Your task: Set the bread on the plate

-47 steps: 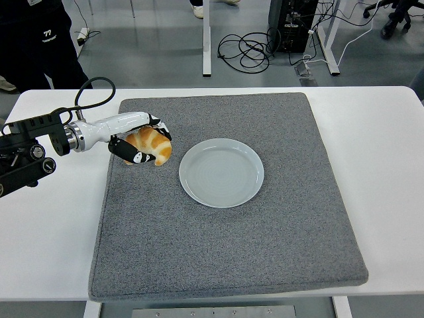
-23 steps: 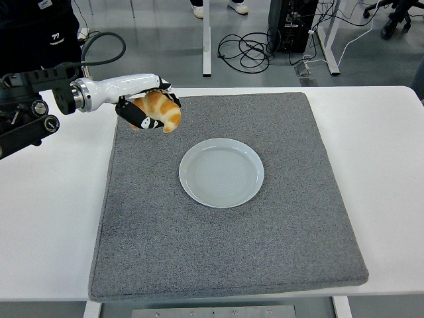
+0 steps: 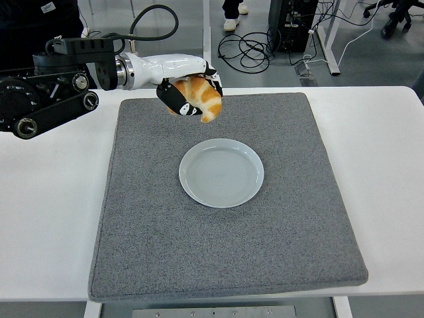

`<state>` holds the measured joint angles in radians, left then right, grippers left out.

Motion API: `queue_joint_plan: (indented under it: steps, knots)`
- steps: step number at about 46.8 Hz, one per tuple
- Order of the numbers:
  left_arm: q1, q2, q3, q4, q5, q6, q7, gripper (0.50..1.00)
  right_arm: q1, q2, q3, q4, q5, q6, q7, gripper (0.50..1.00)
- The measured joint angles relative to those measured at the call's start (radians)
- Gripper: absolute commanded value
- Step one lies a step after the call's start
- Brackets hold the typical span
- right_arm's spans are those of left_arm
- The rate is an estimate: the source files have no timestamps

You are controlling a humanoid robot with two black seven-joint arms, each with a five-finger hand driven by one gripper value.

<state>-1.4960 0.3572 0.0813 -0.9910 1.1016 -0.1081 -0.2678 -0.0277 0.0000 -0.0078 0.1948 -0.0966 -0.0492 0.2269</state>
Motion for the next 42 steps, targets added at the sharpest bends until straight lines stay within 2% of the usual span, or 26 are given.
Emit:
queue_joint_plan:
  steps: [9,19,30,42]
  knots:
    - [0.035,-0.052,0.007,0.003,0.000,0.044,0.001,0.500,-0.001,0.000,-0.001,0.000,0.000,0.000,0.000,1.000]
    - [0.100,-0.083,0.073,0.009,0.001,0.165,-0.006,0.500,-0.006,0.000,-0.002,0.000,0.000,0.000,0.000,1.000]
    - [0.178,-0.115,0.080,0.014,0.001,0.266,-0.021,0.500,-0.006,0.000,-0.002,0.000,0.000,0.001,0.000,1.000]
    - [0.244,-0.169,0.081,0.065,0.001,0.313,-0.021,0.500,-0.006,0.000,-0.003,0.000,0.000,0.000,0.000,1.000]
